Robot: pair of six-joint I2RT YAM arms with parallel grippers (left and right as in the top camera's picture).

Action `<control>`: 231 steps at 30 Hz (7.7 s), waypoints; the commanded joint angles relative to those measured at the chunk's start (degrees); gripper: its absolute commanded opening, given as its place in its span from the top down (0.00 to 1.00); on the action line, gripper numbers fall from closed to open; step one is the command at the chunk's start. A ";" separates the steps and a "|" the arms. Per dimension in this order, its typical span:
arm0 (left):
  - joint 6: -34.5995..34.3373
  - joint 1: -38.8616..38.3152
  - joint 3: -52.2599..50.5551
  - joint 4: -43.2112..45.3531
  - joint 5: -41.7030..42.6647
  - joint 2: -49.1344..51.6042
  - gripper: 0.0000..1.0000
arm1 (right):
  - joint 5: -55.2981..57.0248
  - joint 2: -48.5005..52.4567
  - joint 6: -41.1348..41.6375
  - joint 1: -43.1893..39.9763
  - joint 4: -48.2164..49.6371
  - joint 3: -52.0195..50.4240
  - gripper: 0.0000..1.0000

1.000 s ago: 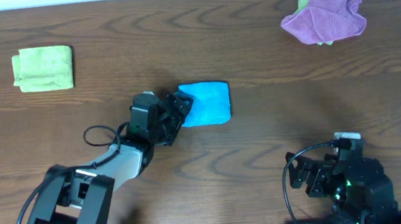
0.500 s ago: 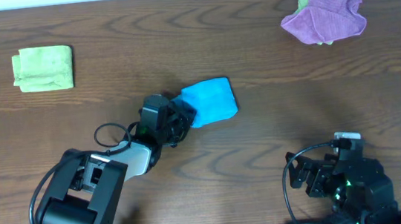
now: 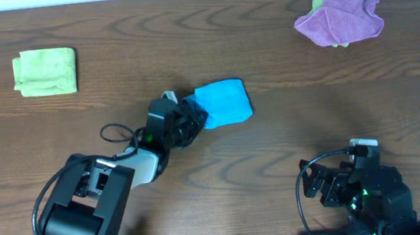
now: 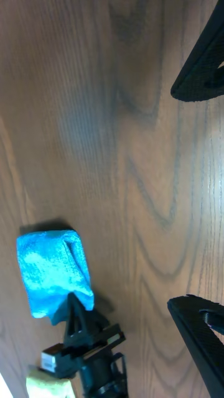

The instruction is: Fold the cloth

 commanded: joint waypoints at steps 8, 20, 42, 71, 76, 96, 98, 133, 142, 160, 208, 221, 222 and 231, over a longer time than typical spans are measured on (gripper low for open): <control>7.17 12.92 15.63 -6.64 13.53 0.61 0.94 | 0.59 -0.35 0.70 -0.63 -0.07 -0.20 0.01; 21.33 25.11 39.15 -36.04 11.10 0.63 0.94 | 0.59 -0.35 0.70 -0.63 -0.07 -0.20 0.01; 22.47 37.86 64.46 -41.51 6.45 18.99 0.94 | 0.59 -0.35 0.70 -0.63 -0.07 -0.20 0.01; 27.26 43.39 64.43 -47.39 2.60 20.24 0.94 | 0.59 -0.35 0.70 -0.63 -0.07 -0.20 0.01; 27.19 43.52 64.43 -47.52 2.49 22.75 0.94 | 0.59 -0.35 0.70 -0.63 -0.07 -0.20 0.01; 29.20 52.30 64.43 -49.05 0.44 23.80 0.94 | 0.59 -0.35 0.70 -0.63 -0.07 -0.20 0.01; 29.88 52.61 64.43 -49.46 0.55 23.80 0.94 | 0.59 -0.35 0.70 -0.63 -0.07 -0.20 0.01; 46.93 54.90 64.43 -72.67 3.74 6.05 0.04 | 0.59 -0.35 0.70 -0.63 -0.07 -0.20 0.01; 49.66 48.33 64.41 -84.89 3.19 -4.07 0.04 | 0.59 -0.35 0.70 -0.63 -0.07 -0.20 0.01; 56.00 40.65 64.30 -101.55 -5.46 -7.21 0.05 | 0.59 -0.35 0.70 -0.63 -0.07 -0.20 0.01; 64.08 25.79 -21.35 -81.50 -24.87 -94.62 0.05 | 0.59 -0.35 0.70 -0.63 -0.09 -0.20 0.01; 66.64 25.79 -21.46 -87.12 -25.22 -99.80 0.05 | 0.59 -0.35 0.70 -0.63 -0.07 -0.20 0.01; 67.06 25.77 -21.49 -87.12 -25.20 -100.02 0.05 | 0.59 -0.35 0.70 -0.63 -0.07 -0.20 0.01; 67.47 25.70 -21.53 -87.06 -25.18 -101.83 0.05 | 0.59 -0.35 0.70 -0.63 -0.07 -0.20 0.01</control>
